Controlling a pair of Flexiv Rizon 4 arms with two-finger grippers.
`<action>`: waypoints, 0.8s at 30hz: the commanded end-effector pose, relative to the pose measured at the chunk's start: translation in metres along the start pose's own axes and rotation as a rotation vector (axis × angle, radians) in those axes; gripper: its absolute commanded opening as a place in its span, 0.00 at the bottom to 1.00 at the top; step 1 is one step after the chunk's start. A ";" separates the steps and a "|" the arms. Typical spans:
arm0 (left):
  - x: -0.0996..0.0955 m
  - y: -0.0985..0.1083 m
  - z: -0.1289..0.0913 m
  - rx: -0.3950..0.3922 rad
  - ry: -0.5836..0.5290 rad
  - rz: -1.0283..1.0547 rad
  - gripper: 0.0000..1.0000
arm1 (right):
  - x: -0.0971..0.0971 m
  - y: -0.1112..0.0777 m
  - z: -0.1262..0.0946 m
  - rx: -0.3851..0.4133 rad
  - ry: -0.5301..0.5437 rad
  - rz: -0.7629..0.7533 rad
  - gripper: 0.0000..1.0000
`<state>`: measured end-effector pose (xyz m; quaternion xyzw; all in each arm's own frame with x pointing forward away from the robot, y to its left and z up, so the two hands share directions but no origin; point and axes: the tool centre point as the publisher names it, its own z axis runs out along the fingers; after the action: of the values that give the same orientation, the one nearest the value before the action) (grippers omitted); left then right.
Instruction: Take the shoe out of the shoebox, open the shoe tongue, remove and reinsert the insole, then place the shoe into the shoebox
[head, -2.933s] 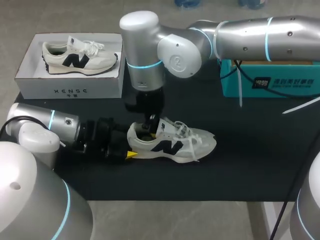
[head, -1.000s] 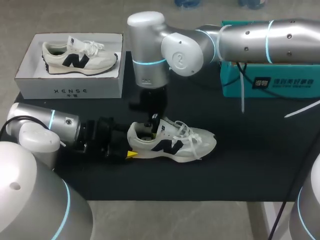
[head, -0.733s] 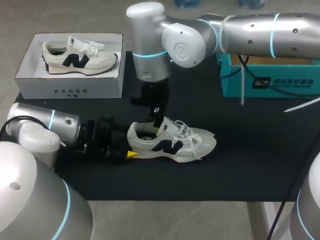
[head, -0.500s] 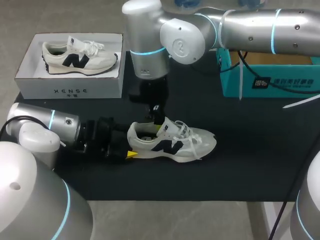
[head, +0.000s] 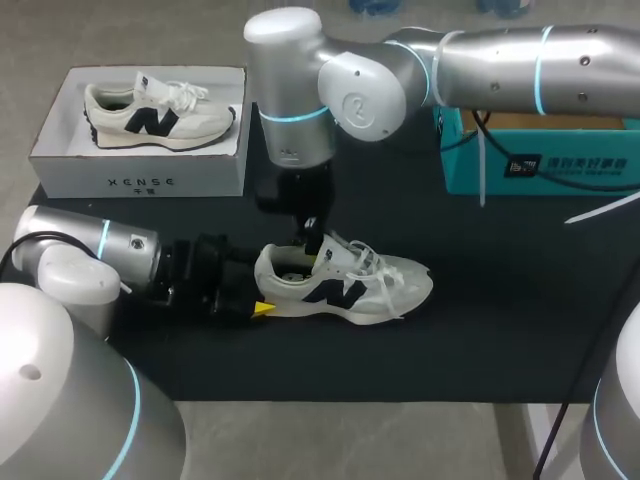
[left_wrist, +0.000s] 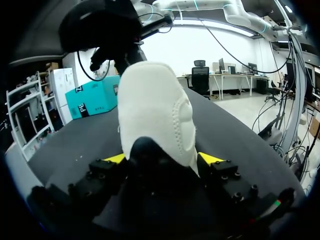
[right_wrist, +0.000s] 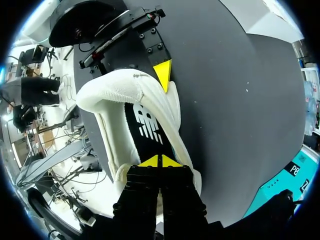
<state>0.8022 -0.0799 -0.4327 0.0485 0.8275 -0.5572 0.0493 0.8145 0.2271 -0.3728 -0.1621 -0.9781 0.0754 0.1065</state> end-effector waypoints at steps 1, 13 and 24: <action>0.000 0.003 0.004 -0.002 -0.001 0.001 0.00 | -0.004 0.004 0.004 0.005 0.005 0.000 0.00; 0.000 0.003 0.004 -0.002 -0.001 0.001 0.00 | -0.006 0.009 0.013 -0.005 0.029 -0.010 0.24; 0.000 0.003 0.004 -0.002 -0.001 0.001 0.00 | -0.005 0.011 0.017 -0.012 0.037 -0.012 0.38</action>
<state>0.8029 -0.0801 -0.4328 0.0478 0.8277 -0.5570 0.0488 0.8144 0.2344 -0.3868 -0.1584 -0.9774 0.0652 0.1242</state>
